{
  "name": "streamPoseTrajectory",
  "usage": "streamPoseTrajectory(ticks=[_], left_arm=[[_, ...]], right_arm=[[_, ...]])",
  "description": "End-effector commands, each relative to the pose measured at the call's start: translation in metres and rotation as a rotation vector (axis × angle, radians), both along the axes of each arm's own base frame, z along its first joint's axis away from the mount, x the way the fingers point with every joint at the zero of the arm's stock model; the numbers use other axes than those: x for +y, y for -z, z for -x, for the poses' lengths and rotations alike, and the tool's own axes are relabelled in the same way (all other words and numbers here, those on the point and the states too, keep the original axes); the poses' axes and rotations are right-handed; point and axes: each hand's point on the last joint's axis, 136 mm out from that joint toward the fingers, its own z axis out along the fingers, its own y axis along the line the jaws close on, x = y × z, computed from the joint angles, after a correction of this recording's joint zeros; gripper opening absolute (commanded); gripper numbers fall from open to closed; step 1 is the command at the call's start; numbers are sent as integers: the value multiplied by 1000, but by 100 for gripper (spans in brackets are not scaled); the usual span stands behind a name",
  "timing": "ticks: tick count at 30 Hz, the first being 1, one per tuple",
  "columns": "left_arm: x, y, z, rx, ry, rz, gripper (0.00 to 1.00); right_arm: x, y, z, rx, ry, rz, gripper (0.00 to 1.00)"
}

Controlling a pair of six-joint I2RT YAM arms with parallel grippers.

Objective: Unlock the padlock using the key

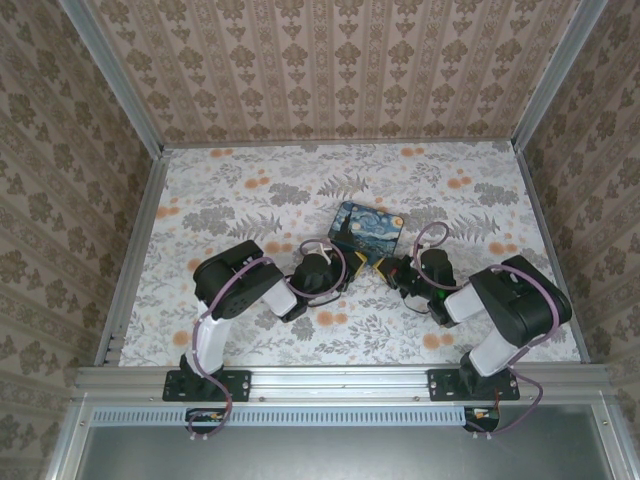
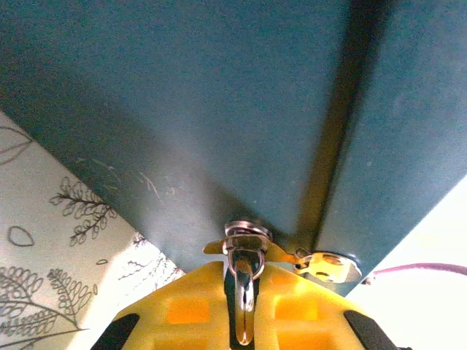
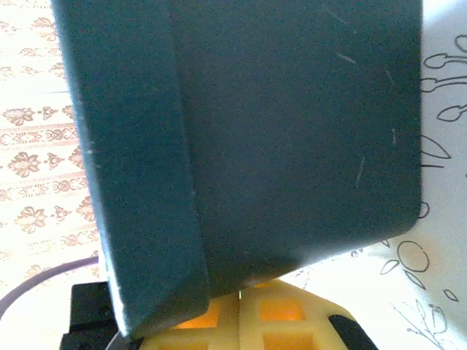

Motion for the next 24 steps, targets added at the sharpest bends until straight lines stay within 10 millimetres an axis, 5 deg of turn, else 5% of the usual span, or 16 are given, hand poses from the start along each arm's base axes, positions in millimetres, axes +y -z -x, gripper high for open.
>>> streamPoseTrajectory(ticks=[1,24], left_arm=[[-29,-32,53,-22,239,89,0],[-30,-34,58,-20,267,94,0]], right_arm=[[-4,-11,-21,-9,83,-71,0],[-6,-8,-35,-29,9,-28,0]])
